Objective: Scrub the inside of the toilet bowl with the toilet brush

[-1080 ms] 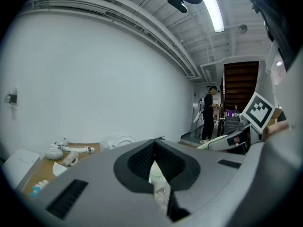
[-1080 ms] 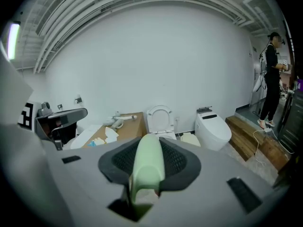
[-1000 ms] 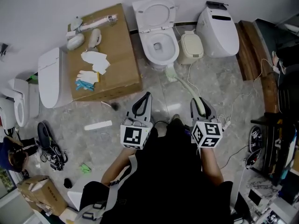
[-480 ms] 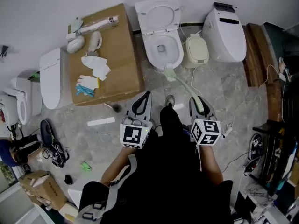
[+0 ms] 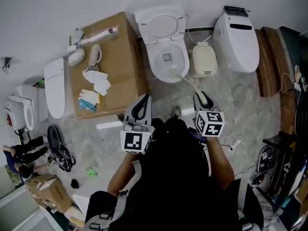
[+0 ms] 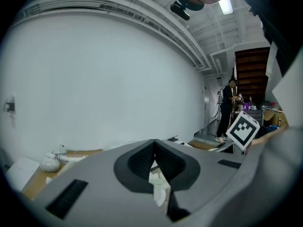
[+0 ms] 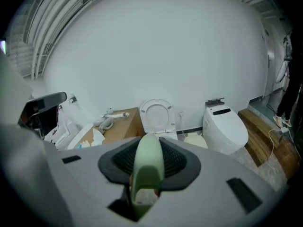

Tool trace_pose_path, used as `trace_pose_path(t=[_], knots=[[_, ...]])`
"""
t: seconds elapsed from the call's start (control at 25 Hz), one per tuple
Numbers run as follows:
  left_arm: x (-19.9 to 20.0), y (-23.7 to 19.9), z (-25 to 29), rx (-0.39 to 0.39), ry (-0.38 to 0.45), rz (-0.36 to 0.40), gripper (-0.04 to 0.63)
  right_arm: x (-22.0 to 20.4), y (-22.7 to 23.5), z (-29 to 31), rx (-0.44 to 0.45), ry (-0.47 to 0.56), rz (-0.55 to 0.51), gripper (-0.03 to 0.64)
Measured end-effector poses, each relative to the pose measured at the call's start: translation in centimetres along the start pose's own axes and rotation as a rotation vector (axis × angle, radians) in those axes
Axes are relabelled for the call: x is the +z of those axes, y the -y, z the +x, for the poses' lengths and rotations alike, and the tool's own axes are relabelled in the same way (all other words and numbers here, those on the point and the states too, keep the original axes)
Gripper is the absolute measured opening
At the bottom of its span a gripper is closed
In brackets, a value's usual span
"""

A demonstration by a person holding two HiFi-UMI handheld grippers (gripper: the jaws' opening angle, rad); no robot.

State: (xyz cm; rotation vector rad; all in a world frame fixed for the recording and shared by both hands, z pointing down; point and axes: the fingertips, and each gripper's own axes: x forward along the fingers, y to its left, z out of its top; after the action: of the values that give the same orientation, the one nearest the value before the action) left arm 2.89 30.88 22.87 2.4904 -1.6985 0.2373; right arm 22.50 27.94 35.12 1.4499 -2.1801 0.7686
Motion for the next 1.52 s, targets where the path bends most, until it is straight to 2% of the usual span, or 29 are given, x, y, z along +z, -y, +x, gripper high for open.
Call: trace_pose_path(t=[0.2, 0.44, 0.64, 0.76, 0.92, 1.2, 1.52], knots=[[0.5, -1.1, 3.4, 0.019, -0.018, -0.009, 0.008, 0.5, 2.9, 5.3, -0.017, -0.04, 0.108, 0.123], [-0.6, -4.9, 9.1, 0.011, -0.036, -0.027, 0.008, 0.2, 4.9, 13.9, -0.061, -0.103, 0.276, 0.123], [-0.8, -8.4, 15.6, -0.04, 0.001, -0.038, 0.008, -0.7, 6.3, 22.9, -0.146, -0.148, 0.416, 0.123], [-1.7, -11.4, 19.4, -0.046, -0.028, -0.045, 0.008, -1.2, 6.5, 28.5, -0.202, -0.165, 0.473, 0.123], [-4.8, -14.5, 23.6, -0.073, -0.098, -0.06, 0.008, -2.1, 6.5, 35.2, -0.243, -0.196, 0.573, 0.123], [-9.6, -19.1, 29.1, -0.087, -0.164, -0.098, 0.008, -5.3, 5.9, 44.8, -0.295, -0.268, 0.686, 0.123], [-13.8, -20.9, 31.1, -0.099, -0.22, -0.119, 0.008, -8.2, 5.9, 51.5, -0.351, -0.28, 0.847, 0.123]])
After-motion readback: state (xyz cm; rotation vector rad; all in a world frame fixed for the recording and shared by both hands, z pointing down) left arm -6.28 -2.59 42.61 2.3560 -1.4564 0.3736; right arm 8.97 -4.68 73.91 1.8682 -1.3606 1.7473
